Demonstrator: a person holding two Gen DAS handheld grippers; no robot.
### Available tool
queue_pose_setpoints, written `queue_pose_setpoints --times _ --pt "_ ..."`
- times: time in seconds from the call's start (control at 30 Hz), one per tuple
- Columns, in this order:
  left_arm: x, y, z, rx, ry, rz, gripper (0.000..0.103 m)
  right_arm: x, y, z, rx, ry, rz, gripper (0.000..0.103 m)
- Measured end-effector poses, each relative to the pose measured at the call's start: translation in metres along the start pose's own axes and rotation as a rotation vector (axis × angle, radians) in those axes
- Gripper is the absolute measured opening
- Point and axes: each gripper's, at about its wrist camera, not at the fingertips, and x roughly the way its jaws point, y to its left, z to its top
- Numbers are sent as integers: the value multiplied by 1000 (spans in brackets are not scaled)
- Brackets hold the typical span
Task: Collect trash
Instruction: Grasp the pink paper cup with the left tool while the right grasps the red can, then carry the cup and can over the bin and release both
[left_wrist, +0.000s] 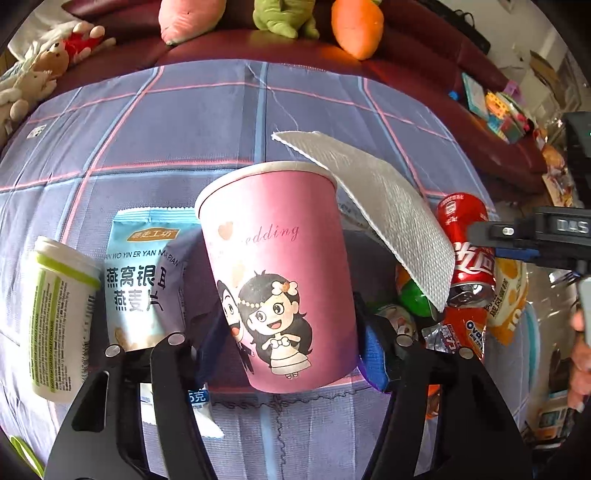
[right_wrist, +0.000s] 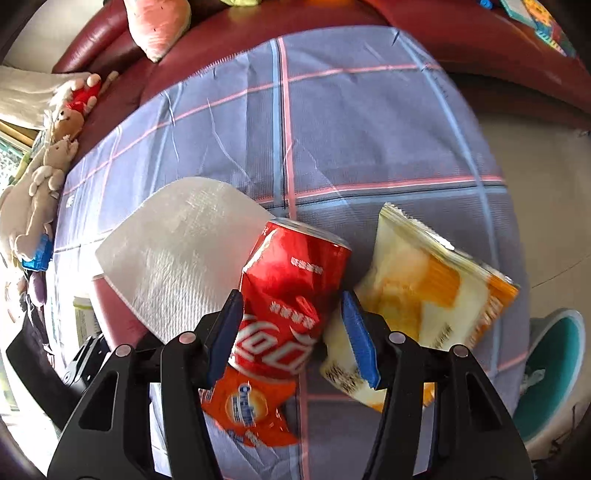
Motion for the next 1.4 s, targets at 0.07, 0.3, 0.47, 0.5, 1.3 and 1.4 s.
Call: queue_pose_setpoints --times 0.07,0.3,0.47,0.5,1.3,1.4 --pt "-1 3 1 -2 1 -8 63 10 3 2 1 13 9 59" --pt "-19 13 -3 -2 -37 -38 63 14 25 -3 -76 -24 30 42" --pt "-37 12 -11 5 -57 -44 63 -5 33 -13 -102 -54 56 42" --pt "-41 10 -15 10 -61 -47 63 -10 34 -16 -108 -58 67 42" --pt "-109 -131 -53 262 -132 -149 63 -164 -73 -103 -15 -328 69 42" --pt "-102 -167 -64 334 -106 -177 63 -171 -112 -123 36 -336 54 42"
